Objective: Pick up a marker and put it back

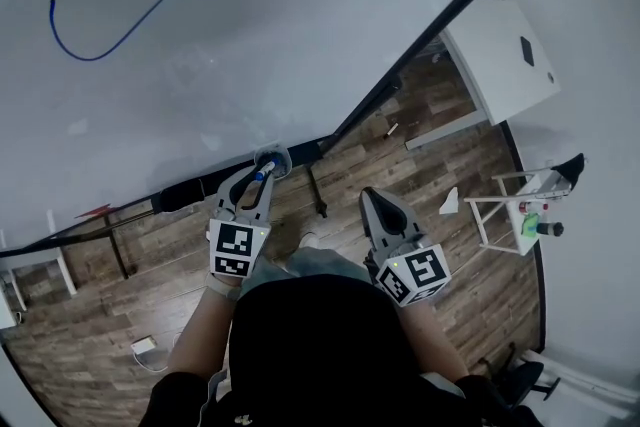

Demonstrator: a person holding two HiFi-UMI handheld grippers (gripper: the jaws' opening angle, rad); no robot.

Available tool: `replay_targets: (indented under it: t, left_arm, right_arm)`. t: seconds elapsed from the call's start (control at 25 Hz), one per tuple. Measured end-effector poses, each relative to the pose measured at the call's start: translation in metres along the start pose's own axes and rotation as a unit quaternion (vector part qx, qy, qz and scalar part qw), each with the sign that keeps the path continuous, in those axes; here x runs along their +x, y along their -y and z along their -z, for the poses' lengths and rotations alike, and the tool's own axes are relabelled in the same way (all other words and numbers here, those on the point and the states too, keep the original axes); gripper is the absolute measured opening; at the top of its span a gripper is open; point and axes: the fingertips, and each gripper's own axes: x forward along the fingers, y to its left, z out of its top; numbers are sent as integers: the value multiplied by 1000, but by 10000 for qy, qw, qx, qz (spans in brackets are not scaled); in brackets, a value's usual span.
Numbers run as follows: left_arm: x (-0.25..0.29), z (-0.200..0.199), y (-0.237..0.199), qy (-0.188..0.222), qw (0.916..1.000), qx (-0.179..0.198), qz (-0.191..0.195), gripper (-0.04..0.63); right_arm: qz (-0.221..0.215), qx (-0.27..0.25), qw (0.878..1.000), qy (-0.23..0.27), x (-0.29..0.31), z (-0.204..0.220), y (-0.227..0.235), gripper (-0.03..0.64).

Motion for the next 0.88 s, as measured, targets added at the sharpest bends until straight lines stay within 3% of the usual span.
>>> replay_targets:
  t: [0.4,0.88]
  left_arm:
    - [-9,-63,7,467,9975,406,331,86]
    - [7,-126,51,868,9833,1017,1237,86]
  right_arm:
    - [288,131,9992,250,-15,-16,1,28]
    - [1245,296,9889,759,-62,-42,28,28]
